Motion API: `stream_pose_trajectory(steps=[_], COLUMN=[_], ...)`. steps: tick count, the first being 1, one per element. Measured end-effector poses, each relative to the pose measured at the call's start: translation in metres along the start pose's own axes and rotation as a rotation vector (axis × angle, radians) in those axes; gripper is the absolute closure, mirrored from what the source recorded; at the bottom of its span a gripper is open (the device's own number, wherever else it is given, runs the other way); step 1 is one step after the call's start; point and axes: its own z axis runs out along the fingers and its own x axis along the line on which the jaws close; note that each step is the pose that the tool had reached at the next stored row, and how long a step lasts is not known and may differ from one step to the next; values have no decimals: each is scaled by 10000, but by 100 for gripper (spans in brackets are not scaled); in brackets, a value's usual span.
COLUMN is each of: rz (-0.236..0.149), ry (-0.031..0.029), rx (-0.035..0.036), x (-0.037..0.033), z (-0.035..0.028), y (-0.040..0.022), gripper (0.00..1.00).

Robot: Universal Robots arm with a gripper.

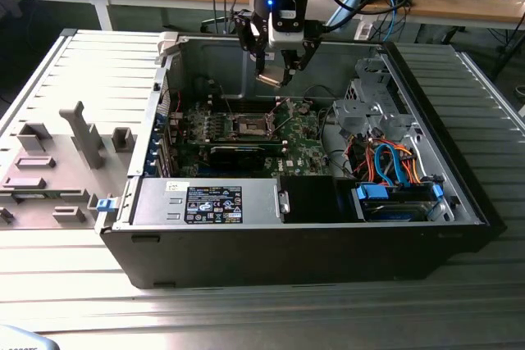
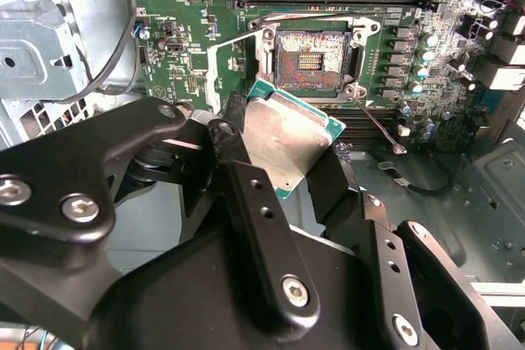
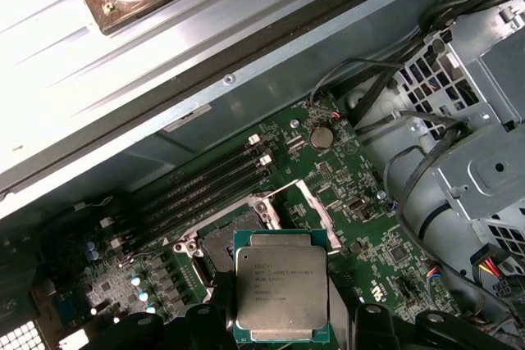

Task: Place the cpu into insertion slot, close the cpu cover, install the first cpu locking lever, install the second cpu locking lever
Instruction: 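Place the cpu into insertion slot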

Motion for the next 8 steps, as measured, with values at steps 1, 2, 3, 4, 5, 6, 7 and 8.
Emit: stream_pose_trajectory(steps=[1,2,3,4,5,6,7,8], rz=[4,10,14,19,23,47,76,79], ry=[0,-1,-1,-1,-2,-4,-6,-7], rx=[0,-1,-1,-1,-1,-1,-2,-1], x=[0,0,0,0,0,0,0,0], z=[0,1,1,1,1,2,5,5], y=[0,0,0,0,0,0,-1,-1], gripper=[45,45,45,45,45,45,45,45])
